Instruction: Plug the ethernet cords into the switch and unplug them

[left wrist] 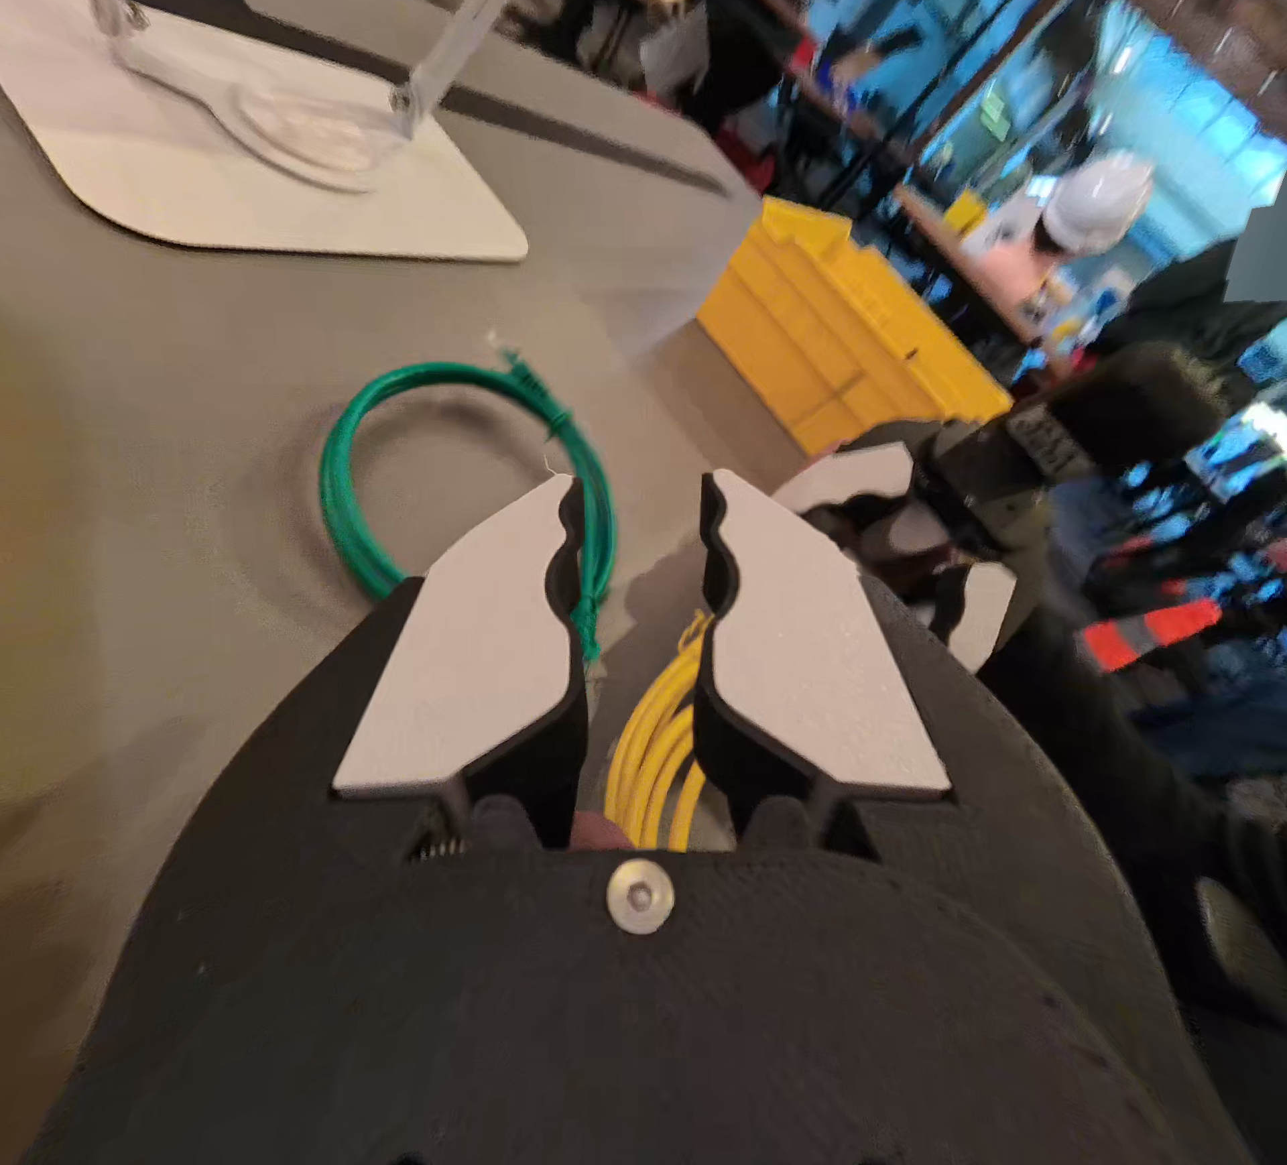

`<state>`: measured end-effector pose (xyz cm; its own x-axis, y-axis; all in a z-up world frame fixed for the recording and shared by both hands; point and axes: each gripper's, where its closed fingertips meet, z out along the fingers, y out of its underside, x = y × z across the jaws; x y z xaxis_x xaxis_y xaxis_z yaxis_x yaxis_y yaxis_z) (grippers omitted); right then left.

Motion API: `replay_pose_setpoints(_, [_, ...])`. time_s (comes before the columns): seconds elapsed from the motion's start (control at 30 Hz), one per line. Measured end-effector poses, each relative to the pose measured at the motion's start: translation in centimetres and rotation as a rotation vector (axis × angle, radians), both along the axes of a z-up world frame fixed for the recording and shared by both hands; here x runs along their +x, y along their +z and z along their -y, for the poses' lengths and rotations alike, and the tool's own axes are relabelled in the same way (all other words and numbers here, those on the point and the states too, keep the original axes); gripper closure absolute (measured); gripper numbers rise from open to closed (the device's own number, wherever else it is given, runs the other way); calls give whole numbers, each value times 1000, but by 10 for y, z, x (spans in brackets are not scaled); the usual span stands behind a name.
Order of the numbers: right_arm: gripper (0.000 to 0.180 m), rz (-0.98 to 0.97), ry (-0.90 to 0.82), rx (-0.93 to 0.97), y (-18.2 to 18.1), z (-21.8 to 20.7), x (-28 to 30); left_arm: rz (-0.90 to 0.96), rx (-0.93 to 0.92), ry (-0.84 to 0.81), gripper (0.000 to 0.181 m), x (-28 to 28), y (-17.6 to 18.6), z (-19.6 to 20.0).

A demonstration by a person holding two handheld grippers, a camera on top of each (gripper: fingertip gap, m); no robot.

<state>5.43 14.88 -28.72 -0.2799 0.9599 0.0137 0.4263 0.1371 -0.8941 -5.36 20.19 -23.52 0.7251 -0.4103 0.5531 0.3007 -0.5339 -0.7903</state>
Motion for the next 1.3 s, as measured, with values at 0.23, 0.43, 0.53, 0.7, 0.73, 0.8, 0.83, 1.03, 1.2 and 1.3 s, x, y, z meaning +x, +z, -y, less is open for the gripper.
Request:
replay_pose_setpoints(0.23, [80,-1,2,-6,0,0,0,-1185,114,-368,144,-6,-41,19])
replay_pose_setpoints(0.43, [80,-3,4,-5,1,0,0,-1364,-8,-771,133,8,-76,16])
replay_pose_setpoints(0.53, [80,-3,5,-8,1,0,0,-1456,-76,-820,145,-3,-96,8])
replay_pose_setpoints(0.7, [80,-5,6,-9,1,0,0,-1500,13,-815,167,-4,-89,5])
replay_pose_setpoints(0.73, [80,-4,7,-9,1,0,0,-1511,35,-793,168,-8,-86,0])
replay_pose_setpoints(0.8, [80,-4,8,-8,1,1,0,-1455,76,-814,168,-6,-81,2])
replay_pose_setpoints(0.83, [80,-4,8,-9,1,1,1,-1452,97,-815,168,-6,-77,1])
replay_pose_setpoints(1.03, [80,-4,10,-15,1,0,1,-1451,187,-762,168,-21,-39,-9])
replay_pose_setpoints(1.2, [80,0,13,-12,1,1,1,-1451,165,-828,168,-44,-6,4])
replay_pose_setpoints(1.3, [80,0,13,-11,1,1,1,-1434,137,-840,168,-48,-3,7])
